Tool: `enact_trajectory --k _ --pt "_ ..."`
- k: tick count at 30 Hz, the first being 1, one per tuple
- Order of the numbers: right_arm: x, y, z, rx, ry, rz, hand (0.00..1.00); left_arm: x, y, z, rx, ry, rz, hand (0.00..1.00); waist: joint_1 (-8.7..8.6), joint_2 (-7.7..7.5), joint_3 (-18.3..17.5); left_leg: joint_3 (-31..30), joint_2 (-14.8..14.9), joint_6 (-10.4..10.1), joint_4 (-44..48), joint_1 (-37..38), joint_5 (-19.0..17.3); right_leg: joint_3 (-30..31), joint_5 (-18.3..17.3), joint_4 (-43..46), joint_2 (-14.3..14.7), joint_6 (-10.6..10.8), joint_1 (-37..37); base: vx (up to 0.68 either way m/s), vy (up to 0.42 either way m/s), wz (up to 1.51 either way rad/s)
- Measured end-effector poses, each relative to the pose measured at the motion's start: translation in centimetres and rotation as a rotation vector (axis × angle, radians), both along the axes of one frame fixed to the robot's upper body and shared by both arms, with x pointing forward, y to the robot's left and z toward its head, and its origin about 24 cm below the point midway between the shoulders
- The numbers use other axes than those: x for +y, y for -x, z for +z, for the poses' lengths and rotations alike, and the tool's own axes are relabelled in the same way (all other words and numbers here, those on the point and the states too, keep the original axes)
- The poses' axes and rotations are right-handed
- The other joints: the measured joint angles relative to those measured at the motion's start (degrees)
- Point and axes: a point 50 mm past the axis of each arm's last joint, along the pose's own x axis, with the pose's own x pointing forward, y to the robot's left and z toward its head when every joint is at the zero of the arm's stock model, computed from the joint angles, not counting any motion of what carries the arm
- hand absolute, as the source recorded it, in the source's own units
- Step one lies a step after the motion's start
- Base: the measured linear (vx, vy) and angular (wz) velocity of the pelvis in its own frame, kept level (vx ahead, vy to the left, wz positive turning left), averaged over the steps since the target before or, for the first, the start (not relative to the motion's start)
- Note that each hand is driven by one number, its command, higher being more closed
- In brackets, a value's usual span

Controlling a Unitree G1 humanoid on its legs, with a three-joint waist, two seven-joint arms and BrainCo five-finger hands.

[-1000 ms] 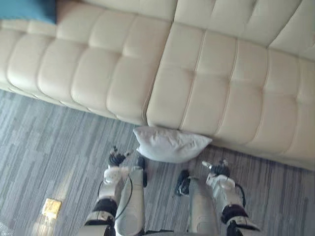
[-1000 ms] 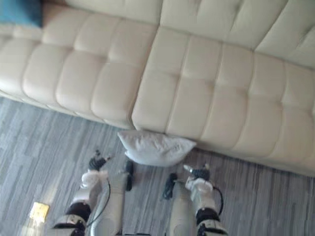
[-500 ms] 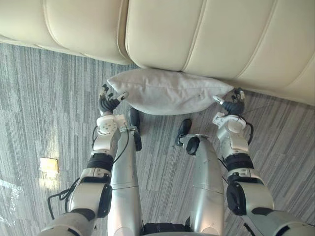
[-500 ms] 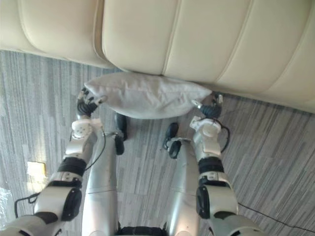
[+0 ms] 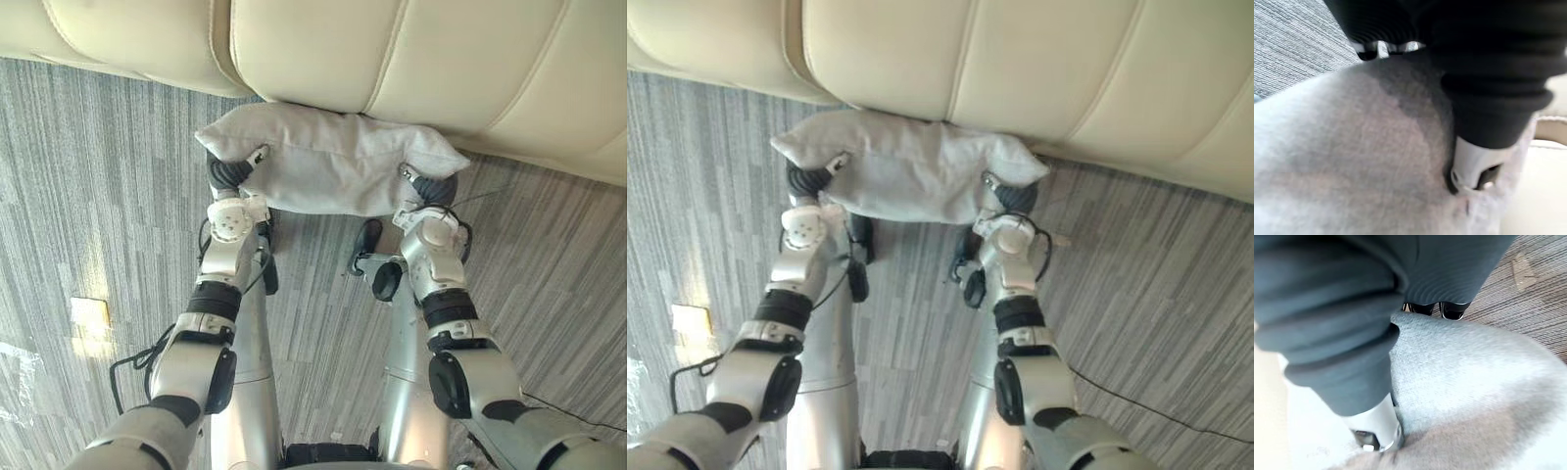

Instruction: Pick up cushions and gather them together orderly.

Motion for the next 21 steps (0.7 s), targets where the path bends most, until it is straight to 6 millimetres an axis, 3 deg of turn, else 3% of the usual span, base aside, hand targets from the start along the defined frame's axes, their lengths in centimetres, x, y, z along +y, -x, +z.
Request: enact_trajectory --k 7,10,13,16,21 --pt "0.3 2.5 -1.9 -0.031 0.003 0.03 1.0 -1.0 1.5 -1.0 -0.023 -0.011 -0.043 1.0 -0.23 -0.08 -0.19 0.0 -0.1 -0.69 -5.29 9.97 1.0 -0.99 0.11 -4.55 0.42 -0.15 10.09 -0.01 -0.013 0.04" --pt "-0.1 4.4 -2.5 -0.074 -0.016 0.021 1.0 -1.7 2.9 -2.2 -0.036 -0.014 -0.079 1.0 -0.14 -0.05 -0.35 0.31 -0.39 -1.19 -10.25 18.48 1.71 -1.69 0.55 -8.7 0.59 -0.86 18.25 0.01 -0.035 0.06" --pt "-0.8 6.9 -4.5 -0.063 -0.063 0.006 1.0 -2.7 4.9 -4.3 -0.013 0.008 -0.116 1.0 -0.07 -0.07 -1.35 0.93 -1.06 -1.25 -14.92 27.84 1.96 -2.65 0.6 -12.99 0.51 -0.88 27.56 0.06 -0.024 0.07" --pt "-1.3 9.6 -6.4 -0.032 -0.064 -0.006 1.0 -3.4 7.3 -6.7 0.028 0.056 -0.136 1.0 -0.02 -0.07 -6.68 1.11 -1.28 -1.42 -18.19 33.13 2.09 -3.62 0.6 -16.6 0.47 -0.82 33.22 0.15 -0.02 0.09" --pt "-1.0 13.1 -8.2 0.006 -0.039 0.053 1.0 -2.6 10.9 -10.2 0.108 0.099 -0.115 1.0 0.44 -0.07 -13.44 1.55 -2.06 -1.59 -25.52 44.61 2.38 -5.56 0.6 -23.75 0.38 -0.4 44.84 0.17 -0.024 0.09"
